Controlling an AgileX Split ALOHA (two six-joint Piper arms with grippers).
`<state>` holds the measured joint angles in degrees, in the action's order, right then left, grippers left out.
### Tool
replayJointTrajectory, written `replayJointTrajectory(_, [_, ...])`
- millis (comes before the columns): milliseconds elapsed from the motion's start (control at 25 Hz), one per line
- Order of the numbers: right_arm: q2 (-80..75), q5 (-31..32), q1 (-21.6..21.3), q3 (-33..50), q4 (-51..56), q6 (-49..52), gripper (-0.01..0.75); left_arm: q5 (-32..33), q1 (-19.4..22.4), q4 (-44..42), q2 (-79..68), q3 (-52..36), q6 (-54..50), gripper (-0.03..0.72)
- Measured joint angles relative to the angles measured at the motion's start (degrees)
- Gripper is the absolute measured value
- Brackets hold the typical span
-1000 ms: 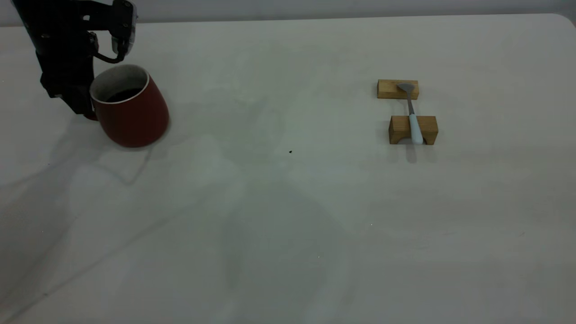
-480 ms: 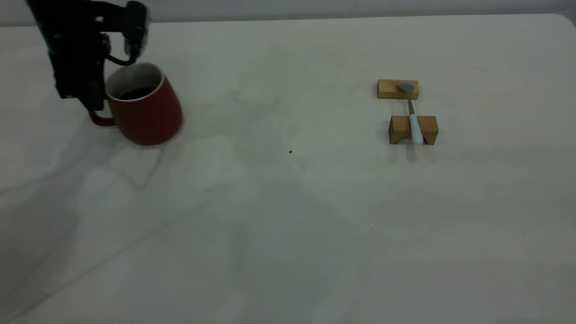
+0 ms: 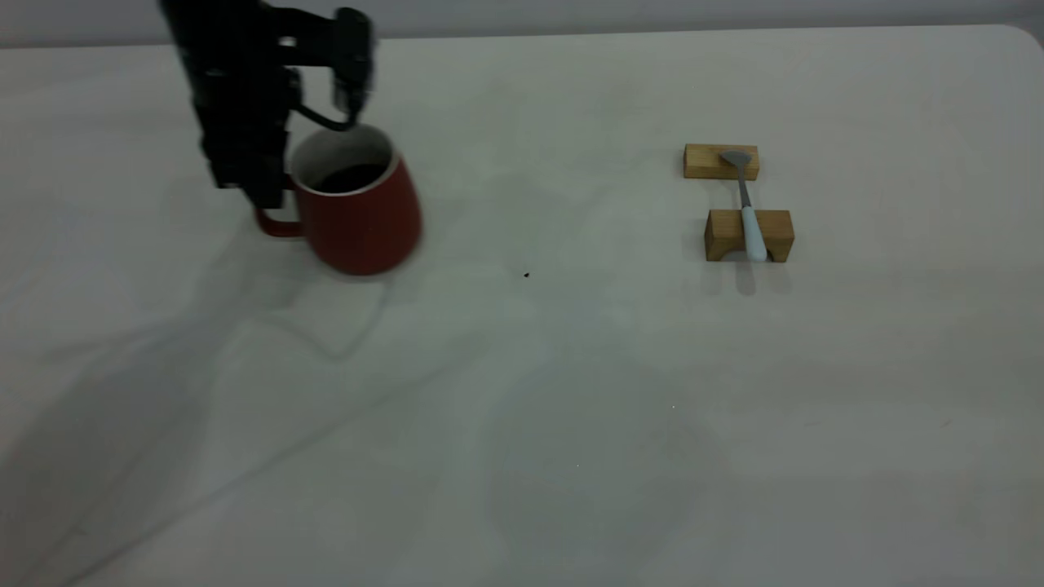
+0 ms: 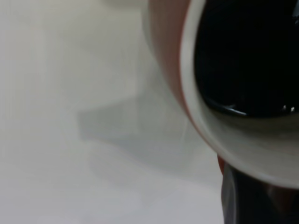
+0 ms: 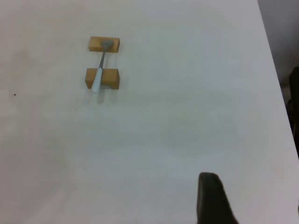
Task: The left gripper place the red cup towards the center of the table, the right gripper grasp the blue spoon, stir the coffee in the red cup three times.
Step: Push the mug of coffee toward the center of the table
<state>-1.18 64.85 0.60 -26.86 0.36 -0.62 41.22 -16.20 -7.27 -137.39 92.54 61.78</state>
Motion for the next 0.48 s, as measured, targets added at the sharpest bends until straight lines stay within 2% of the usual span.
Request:
replayJointTrajectory(200, [0.0,0.0,0.0,0.0,0.0,-0.1,0.472,-0.7,-4.7,2.1,-0.2,0.0,-2.5,0.212])
replayJointTrajectory(480, [0.0,0.0,0.0,0.0,0.0,-0.1,0.472,-1.7,-8.0,5.8,-0.2,0.0,-2.7,0.212])
